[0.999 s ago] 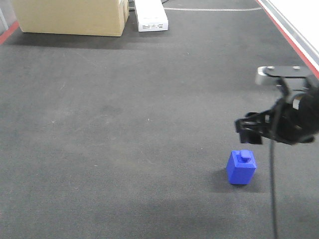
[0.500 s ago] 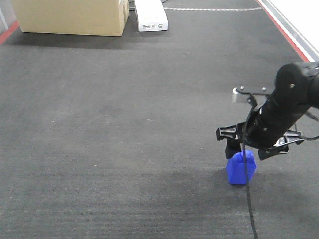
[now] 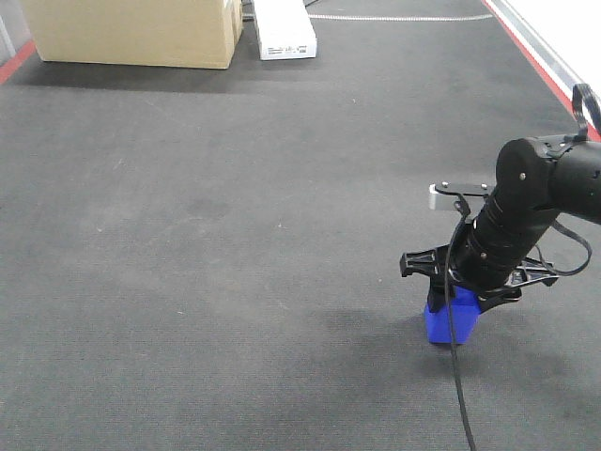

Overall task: Pour parts from conveyor to right shelf
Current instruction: 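Lower the right gripper over the blue part and close on it, then lift the blue part with the right gripper and retract it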

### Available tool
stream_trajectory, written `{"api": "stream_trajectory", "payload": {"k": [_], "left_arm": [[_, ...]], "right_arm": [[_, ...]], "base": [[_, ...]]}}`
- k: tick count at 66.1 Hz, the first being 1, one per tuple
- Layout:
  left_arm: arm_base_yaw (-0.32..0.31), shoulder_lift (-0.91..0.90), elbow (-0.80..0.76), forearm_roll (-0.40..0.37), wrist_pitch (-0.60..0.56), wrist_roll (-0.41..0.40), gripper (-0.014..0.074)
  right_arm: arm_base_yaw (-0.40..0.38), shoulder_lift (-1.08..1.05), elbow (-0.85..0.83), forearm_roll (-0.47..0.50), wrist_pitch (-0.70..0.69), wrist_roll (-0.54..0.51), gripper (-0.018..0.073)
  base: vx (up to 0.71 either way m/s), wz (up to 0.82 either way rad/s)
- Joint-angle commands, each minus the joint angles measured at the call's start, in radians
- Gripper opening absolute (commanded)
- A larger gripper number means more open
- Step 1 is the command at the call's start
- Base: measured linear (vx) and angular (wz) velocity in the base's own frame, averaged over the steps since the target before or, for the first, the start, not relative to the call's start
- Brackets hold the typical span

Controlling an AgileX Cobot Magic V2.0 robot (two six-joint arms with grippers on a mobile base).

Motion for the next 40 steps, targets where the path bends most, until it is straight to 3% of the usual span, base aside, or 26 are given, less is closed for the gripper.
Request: {"api": "stream_trajectory", "payload": {"k": [1, 23, 40], "left_arm": [[0.002, -0.013, -0.019, -0.006, -0.079, -0.008, -0.0006], [0.002, -0.013, -0.019, -0.006, -0.079, -0.008, -0.0006], [0.002, -0.013, -0.019, -0.006, -0.079, -0.008, -0.0006]], "right_arm": [[-0.003, -0.066, -0.03, -0.016, -0.029, 0.016, 0.0013], [-0.007, -0.205, -0.01, -0.141, -0.063, 0.045, -0.0008], [-0.117, -0.365, 0.135, -0.125, -0.136, 0.011, -0.0004]], "base": [[0.0, 0.0], [0.0, 0.0], [0.0, 0.0]]}}
